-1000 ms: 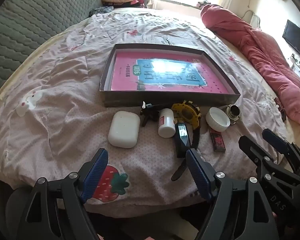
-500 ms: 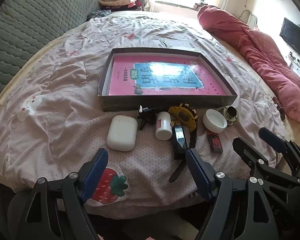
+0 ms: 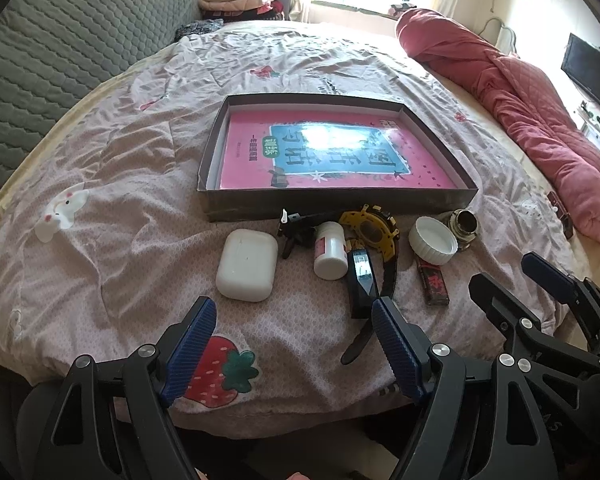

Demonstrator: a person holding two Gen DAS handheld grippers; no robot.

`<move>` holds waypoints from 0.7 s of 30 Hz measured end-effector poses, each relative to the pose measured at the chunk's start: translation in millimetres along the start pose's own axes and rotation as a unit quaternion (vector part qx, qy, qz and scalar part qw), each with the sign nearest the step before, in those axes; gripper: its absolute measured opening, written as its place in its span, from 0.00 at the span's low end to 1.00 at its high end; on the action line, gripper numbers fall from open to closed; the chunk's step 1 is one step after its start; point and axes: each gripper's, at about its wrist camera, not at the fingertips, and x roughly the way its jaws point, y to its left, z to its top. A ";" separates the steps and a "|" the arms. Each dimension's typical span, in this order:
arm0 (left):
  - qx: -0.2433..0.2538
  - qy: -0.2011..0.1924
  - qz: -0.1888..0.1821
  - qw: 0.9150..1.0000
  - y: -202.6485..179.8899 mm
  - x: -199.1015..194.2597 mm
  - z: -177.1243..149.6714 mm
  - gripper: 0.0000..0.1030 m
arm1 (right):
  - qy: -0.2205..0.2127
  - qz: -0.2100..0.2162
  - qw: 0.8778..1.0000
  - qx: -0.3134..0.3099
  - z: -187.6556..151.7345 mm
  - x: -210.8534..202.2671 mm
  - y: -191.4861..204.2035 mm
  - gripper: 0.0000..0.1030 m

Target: Organize rigid objects

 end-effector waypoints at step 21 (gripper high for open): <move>-0.001 0.002 0.002 1.000 1.6 3.0 -2.3 0.79 | 0.001 -0.001 1.000 -0.001 -0.1 0.3 0.8 0.67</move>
